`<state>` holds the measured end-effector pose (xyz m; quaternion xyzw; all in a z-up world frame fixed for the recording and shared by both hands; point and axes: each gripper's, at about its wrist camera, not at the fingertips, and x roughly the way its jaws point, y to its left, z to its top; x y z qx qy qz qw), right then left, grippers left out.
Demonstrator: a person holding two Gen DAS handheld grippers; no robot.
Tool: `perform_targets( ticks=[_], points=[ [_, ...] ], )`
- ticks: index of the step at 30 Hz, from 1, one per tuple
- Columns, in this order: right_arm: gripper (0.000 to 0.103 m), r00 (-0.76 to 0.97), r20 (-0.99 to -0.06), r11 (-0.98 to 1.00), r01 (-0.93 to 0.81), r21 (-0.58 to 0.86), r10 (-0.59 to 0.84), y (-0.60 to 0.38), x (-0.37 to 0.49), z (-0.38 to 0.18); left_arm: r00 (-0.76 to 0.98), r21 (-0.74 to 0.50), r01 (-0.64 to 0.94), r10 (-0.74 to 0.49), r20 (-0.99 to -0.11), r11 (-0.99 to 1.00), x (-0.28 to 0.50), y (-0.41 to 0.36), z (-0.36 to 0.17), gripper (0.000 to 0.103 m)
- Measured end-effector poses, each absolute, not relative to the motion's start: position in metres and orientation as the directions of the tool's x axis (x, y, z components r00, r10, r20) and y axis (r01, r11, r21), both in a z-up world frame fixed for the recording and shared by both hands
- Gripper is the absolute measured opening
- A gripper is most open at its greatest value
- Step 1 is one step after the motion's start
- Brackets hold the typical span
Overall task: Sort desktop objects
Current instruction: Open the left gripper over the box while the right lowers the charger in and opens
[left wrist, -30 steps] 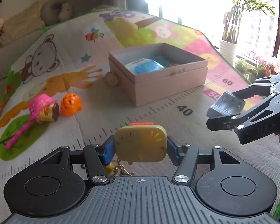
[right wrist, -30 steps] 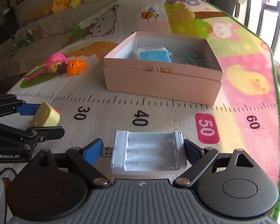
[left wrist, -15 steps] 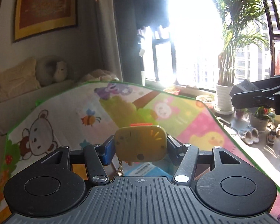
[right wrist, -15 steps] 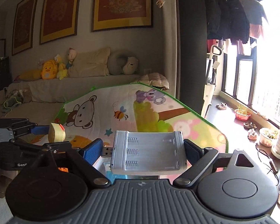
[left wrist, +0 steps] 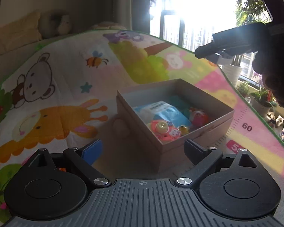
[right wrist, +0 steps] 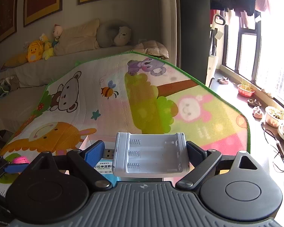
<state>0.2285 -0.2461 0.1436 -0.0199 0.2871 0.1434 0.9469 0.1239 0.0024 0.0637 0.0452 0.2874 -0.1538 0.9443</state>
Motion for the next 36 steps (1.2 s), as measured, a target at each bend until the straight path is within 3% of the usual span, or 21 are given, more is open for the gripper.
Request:
perform_targets(
  ticks=[5,7,16,17,18,20,21,27,33,36],
  points=[
    [0.095,0.719,-0.627,0.939,-0.338,0.06,0.299,-0.207,0.274,0.123,0.784,0.02,0.206,-0.153,-0.601,0.978,0.102,0.038,0.035,0.099],
    [0.1,0.689,-0.668,0.94,-0.337,0.048,0.281,-0.192,0.285,0.115,0.767,-0.023,0.187,-0.16,-0.622,0.982,0.1,0.051,0.027,0.1],
    [0.099,0.652,-0.714,0.907,-0.418,-0.055,0.257,-0.108,0.273,0.139,0.755,-0.142,0.182,-0.231,-0.613,0.973,0.09,0.07,0.008,0.103],
    [0.088,0.637,-0.731,0.895,-0.44,-0.081,0.247,-0.09,0.276,0.137,0.755,-0.152,0.177,-0.233,-0.613,0.972,0.09,0.071,0.007,0.103],
    [0.065,0.617,-0.749,0.883,-0.46,-0.095,0.241,-0.077,0.279,0.134,0.754,-0.163,0.169,-0.234,-0.614,0.972,0.092,0.072,0.007,0.103],
    [0.033,0.534,-0.822,0.864,-0.492,-0.108,0.201,-0.043,0.295,0.115,0.762,-0.177,0.156,-0.232,-0.605,0.972,0.091,0.074,0.008,0.103],
    [0.024,0.505,-0.846,0.865,-0.487,-0.117,0.17,-0.032,0.305,0.104,0.762,-0.183,0.155,-0.235,-0.603,0.971,0.091,0.076,0.007,0.103],
    [0.019,0.576,-0.816,0.822,-0.441,-0.361,-0.049,0.014,0.328,0.052,0.764,-0.22,0.153,-0.256,-0.592,0.963,0.091,0.08,0.007,0.103],
    [0.016,0.582,-0.806,0.766,-0.467,-0.442,-0.11,0.026,0.312,0.027,0.77,-0.212,0.15,-0.248,-0.587,0.966,0.089,0.081,0.008,0.103],
    [0.016,0.539,-0.838,0.76,-0.509,-0.403,-0.083,0.021,0.287,0.029,0.769,-0.207,0.156,-0.25,-0.588,0.966,0.089,0.081,0.008,0.103]
  ],
)
